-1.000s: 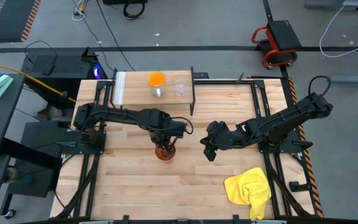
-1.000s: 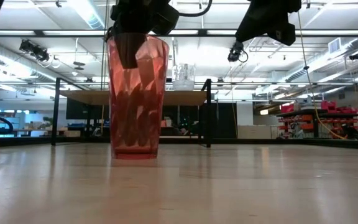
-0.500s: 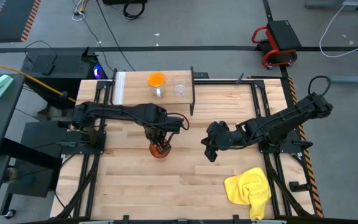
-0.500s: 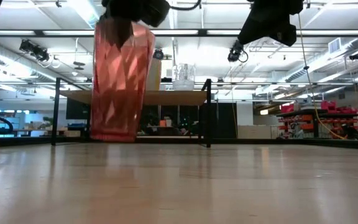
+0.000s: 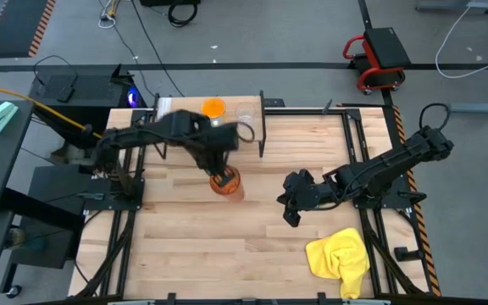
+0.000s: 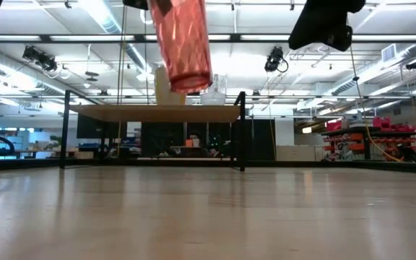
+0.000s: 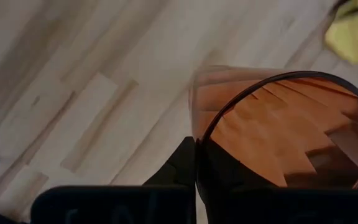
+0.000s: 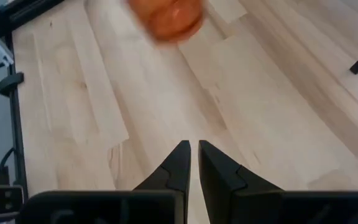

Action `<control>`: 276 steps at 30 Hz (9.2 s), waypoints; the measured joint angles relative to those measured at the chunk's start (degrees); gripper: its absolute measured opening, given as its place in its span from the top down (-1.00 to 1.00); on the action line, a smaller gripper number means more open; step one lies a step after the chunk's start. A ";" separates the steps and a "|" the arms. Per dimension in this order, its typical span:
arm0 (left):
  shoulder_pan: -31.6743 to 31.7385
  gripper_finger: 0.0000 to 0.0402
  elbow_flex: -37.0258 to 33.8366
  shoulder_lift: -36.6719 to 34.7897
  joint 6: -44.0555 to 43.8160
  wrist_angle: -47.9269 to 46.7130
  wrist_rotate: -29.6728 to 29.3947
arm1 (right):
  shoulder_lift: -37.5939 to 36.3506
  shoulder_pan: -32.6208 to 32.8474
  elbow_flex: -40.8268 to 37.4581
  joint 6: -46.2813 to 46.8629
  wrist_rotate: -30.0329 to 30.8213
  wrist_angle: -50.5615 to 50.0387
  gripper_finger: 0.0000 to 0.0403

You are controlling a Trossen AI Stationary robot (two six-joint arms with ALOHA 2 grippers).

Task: Stack small to large cups/mugs on shelf
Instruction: Put the orange cup on the shelf

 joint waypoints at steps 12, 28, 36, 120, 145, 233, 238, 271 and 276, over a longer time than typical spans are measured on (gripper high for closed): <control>9.20 0.94 0.71 -4.41 -0.24 -0.10 0.24 | 0.00 4.15 0.00 0.00 0.03 -0.54 0.81; 18.25 0.94 0.69 -11.20 -0.09 -0.10 1.23 | 0.00 5.36 0.00 0.00 0.20 -1.41 0.81; 24.49 0.94 0.69 -16.25 0.32 -0.10 0.61 | 0.00 4.43 0.00 0.21 0.94 -1.35 0.81; 46.81 0.94 -17.21 -20.54 3.21 -0.09 -8.43 | -0.01 3.34 0.00 3.70 2.21 -1.29 0.93; 46.90 0.77 -18.89 -21.83 6.87 -0.18 -3.99 | -0.03 2.25 0.01 3.74 2.21 -1.27 0.93; 32.56 0.68 -18.91 -36.29 0.81 -0.04 -11.31 | 0.00 2.28 0.00 4.17 3.33 -1.30 0.93; 23.51 0.73 -18.91 -36.50 -3.93 -0.06 -16.26 | -0.01 2.35 0.00 4.36 3.35 -1.29 0.93; 4.60 0.94 -50.96 -41.10 -21.30 16.69 -39.56 | -0.02 -0.76 0.01 -0.20 4.36 -1.30 0.93; 7.92 0.91 -50.96 -41.08 -17.68 19.18 -38.55 | -0.03 -0.76 0.00 -0.38 4.38 -1.28 0.93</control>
